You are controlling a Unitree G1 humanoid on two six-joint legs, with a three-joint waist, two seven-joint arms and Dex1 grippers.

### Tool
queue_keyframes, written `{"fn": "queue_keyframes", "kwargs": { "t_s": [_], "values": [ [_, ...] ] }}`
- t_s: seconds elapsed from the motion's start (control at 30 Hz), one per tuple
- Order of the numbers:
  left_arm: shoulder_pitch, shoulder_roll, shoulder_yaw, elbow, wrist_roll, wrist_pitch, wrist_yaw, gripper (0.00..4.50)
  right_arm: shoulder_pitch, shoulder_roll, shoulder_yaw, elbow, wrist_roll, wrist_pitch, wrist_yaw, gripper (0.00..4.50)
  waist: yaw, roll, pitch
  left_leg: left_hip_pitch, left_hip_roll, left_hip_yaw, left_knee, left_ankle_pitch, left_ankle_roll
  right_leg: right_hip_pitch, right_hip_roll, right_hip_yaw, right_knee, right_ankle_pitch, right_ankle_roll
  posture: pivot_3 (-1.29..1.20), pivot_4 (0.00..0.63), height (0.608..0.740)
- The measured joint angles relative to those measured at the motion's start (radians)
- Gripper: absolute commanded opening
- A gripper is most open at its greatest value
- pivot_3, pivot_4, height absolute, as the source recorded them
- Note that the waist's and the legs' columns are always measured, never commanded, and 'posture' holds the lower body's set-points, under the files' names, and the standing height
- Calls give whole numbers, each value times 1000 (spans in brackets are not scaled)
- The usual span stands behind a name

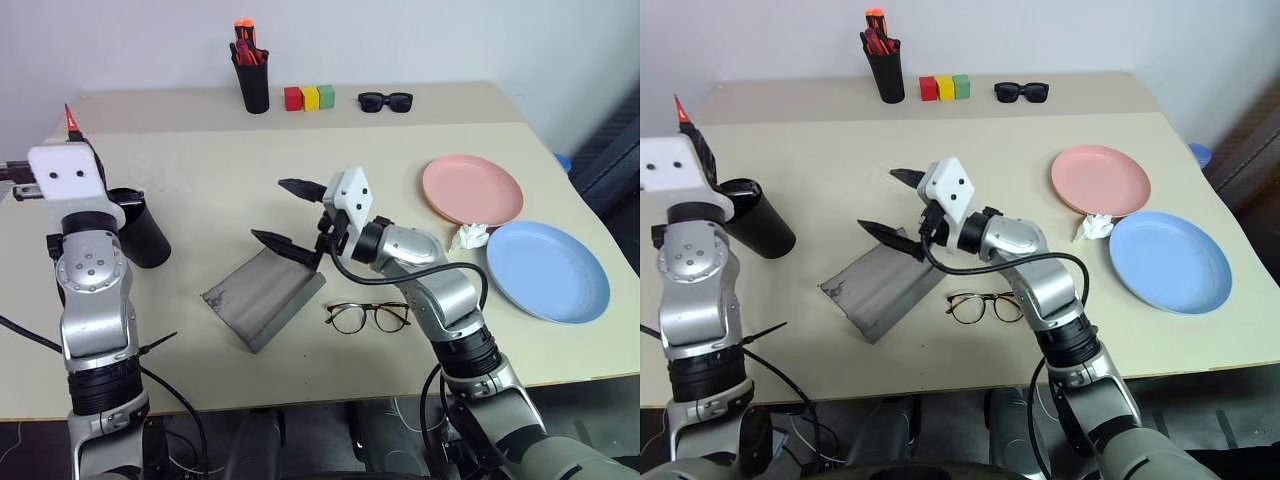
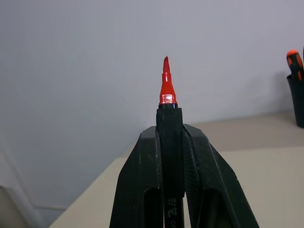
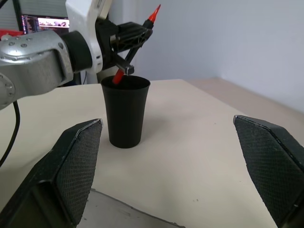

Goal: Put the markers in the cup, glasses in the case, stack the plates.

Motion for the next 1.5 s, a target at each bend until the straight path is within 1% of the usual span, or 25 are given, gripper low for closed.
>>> {"fn": "queue_keyframes", "kwargs": {
  "t_s": [0.3, 0.37, 0.4, 0.53, 0.57, 0.73, 0.8, 0.83, 0.87, 0.9, 0.93, 0.97, 1.03, 1.07, 1.13, 1.2, 1.3, 1.4, 1.5],
  "values": [
    [9, -14, -1, 2, 0, -13, 8, 37, 14, -2, 2, -2, 0, 0, 3, 4500, 0, 0, 0, 0, 0, 0, 0, 0, 0, 0, 0, 0, 0, 0, 0, 0, 150, 740],
    [10, -22, -1, 2, -2, -13, 8, 1043, 14, -2, 2, -2, 0, 0, 6, 4500, 0, 0, 0, 0, 0, 0, 0, 0, 0, 0, 0, 0, 0, 0, 0, 0, 150, 740],
    [11, -24, -1, 2, -2, -13, 8, 1421, 14, -2, 2, -2, 0, 0, 7, 4500, 0, 0, 0, 0, 0, 0, 0, 0, 0, 0, 0, 0, 0, 0, 0, 0, 150, 740],
    [12, -26, -1, 2, -2, -13, 9, 3394, 14, -2, 3, -2, 0, 0, 11, 4500, 0, 0, 0, 0, 0, 0, 0, 0, 0, 0, 0, 0, 0, 0, 0, 0, 150, 740],
    [12, -26, -1, 2, -1, -13, 12, 3759, 14, -2, 3, -2, 0, 0, 11, 4500, 0, 0, 0, 0, 0, 0, 0, 0, 0, 0, 0, 0, 0, 0, 0, 0, 150, 740],
    [8, -26, -1, -4, -10, -19, 1, 3759, 21, -10, 3, -6, 0, 1, 16, 4500, 0, 0, 0, 0, 0, 0, 0, 0, 0, 0, 0, 0, 0, 0, 0, 0, 150, 740],
    [-2, -24, -11, -42, -70, -7, -63, 3759, 30, -27, 1, -14, 0, 6, 19, 4500, 2, 0, 0, 0, 0, 0, 0, 0, 0, 0, 0, 0, 0, 0, 0, 0, 150, 740],
    [-7, -12, -30, -76, -116, 18, -121, 3759, 31, -39, -1, -21, 2, 13, 22, 4500, 3, 0, 0, -1, 0, 0, 0, 0, 0, 0, 0, 0, 0, 0, 0, 0, 150, 740],
    [-7, 22, -60, -120, -174, 59, -200, 3759, 33, -66, -3, -36, 3, 22, 32, 4500, 5, 0, 0, -1, 0, 0, 0, 0, 0, 0, 0, 0, 0, 0, 0, 0, 150, 740],
    [-7, 43, -89, -154, -215, 87, -257, 4022, 35, -86, -10, -44, 3, 26, 39, 4500, 5, 0, 0, -1, 0, 0, 0, 0, 0, 1, -1, 0, -1, 0, 0, 0, 150, 740],
    [-1, 72, -117, -204, -284, 146, -330, 4313, 38, -111, -20, -57, 6, 33, 50, 4500, 2, 0, 0, -1, 0, 0, 0, 0, 0, 1, -1, 0, -1, 0, 0, 0, 150, 740],
    [21, 113, -144, -257, -365, 225, -404, 4457, 46, -147, -26, -75, 11, 41, 65, 4500, -1, 0, 0, 0, 0, 0, 0, 0, 0, 1, -1, 0, -1, 0, 0, 0, 150, 740],
    [79, 182, -186, -329, -495, 367, -516, 4457, 70, -219, -49, -99, 19, 55, 96, 4500, -7, 1, 1, 1, 0, 1, -1, 0, 0, 0, 0, 0, 0, -1, 0, 0, 150, 740],
    [123, 244, -212, -363, -560, 449, -577, 4457, 89, -284, -55, -116, 21, 64, 129, 4500, -12, 1, 1, 1, 1, 0, -1, 0, 1, 0, 1, 0, 0, -1, 0, 0, 150, 740],
    [165, 310, -238, -388, -632, 547, -643, 4457, 121, -386, -80, -121, 20, 69, 179, 4500, -14, 3, 2, 1, 1, 0, -1, 0, 1, 0, 1, 0, 1, -3, -4, 0, 150, 740],
    [174, 361, -243, -400, -679, 617, -682, 4457, 139, -466, -102, -120, 18, 72, 216, 4500, -17, 3, 2, 1, 1, 1, 1, 0, 1, 0, 1, 1, 1, -3, -5, 0, 150, 740],
    [173, 446, -275, -421, -736, 707, -736, 4457, 161, -568, -139, -110, 12, 60, 268, 4500, -19, 3, 2, 1, 0, 2, 2, 0, 1, 1, 0, 2, -1, -5, -2, 0, 150, 740],
    [159, 484, -356, -430, -760, 765, -764, 4457, 169, -599, -163, -94, -2, 43, 283, 4500, -21, 2, 2, 1, 0, 2, 1, 0, 1, 0, 0, 2, -1, -5, -2, 0, 150, 740],
    [135, 506, -454, -421, -731, 793, -764, 4457, 177, -598, -165, -91, -9, 29, 282, 4500, -23, 2, 2, 1, 0, 2, 1, 0, 1, 0, 0, 2, -1, -3, -5, 0, 150, 740]
  ]
}}
